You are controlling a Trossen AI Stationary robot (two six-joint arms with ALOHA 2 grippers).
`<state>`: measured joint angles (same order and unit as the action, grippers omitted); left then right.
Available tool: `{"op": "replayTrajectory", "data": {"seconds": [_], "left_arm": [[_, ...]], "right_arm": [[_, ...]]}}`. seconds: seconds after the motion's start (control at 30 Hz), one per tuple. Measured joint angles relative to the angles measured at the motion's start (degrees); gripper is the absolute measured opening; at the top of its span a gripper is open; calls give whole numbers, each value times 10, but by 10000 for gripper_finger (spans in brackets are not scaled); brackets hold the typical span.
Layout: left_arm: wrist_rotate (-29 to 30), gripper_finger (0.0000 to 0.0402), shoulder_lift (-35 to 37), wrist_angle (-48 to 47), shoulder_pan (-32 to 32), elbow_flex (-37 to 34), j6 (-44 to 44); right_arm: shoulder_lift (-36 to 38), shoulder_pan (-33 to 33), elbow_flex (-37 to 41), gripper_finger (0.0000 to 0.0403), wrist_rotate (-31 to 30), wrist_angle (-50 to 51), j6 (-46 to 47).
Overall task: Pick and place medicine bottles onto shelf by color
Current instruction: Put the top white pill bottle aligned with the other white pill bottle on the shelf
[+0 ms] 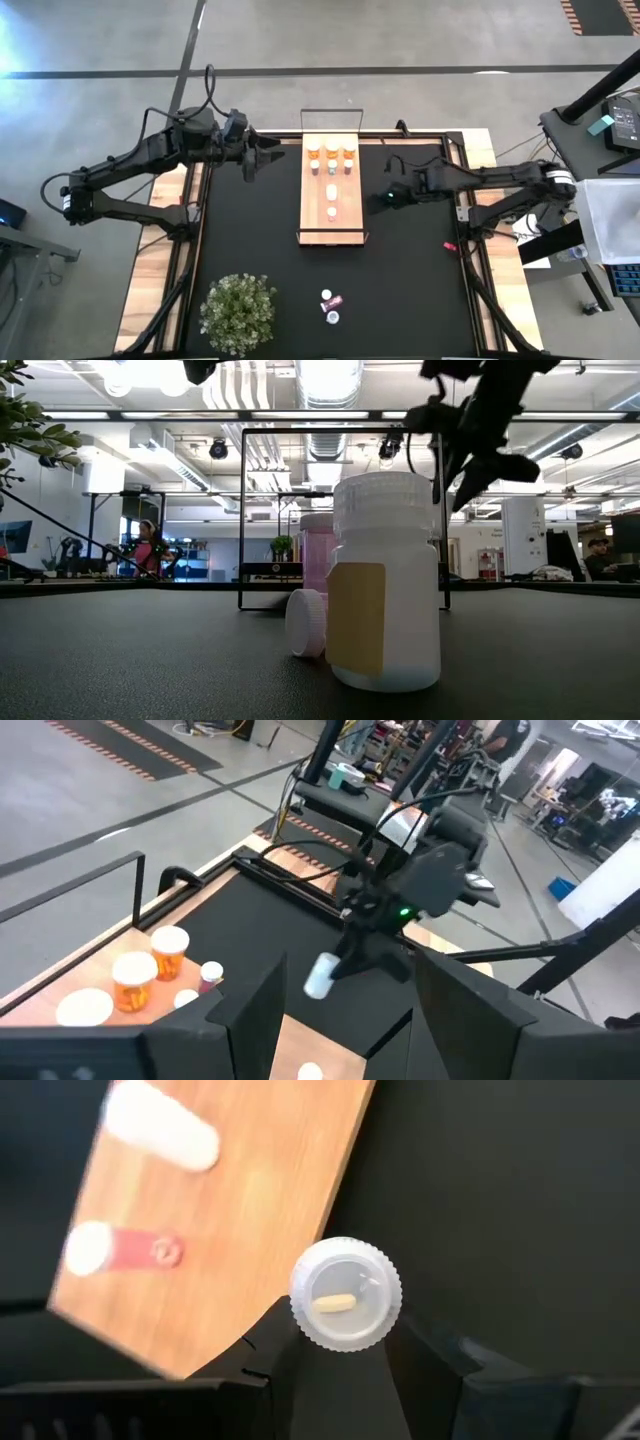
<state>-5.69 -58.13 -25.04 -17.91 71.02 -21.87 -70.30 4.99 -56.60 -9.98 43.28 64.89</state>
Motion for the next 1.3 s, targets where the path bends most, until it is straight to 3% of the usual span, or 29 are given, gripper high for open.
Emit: {"op": "replayTrajectory", "data": {"seconds": [0.7,1.3], "left_arm": [[-8,203,1,1,-1,2,42],[-7,203,6,1,-5,11,62]], "right_arm": [[-242,76,-220,121,31,71,-218],[-280,77,-255,121,46,72,-234]]}}
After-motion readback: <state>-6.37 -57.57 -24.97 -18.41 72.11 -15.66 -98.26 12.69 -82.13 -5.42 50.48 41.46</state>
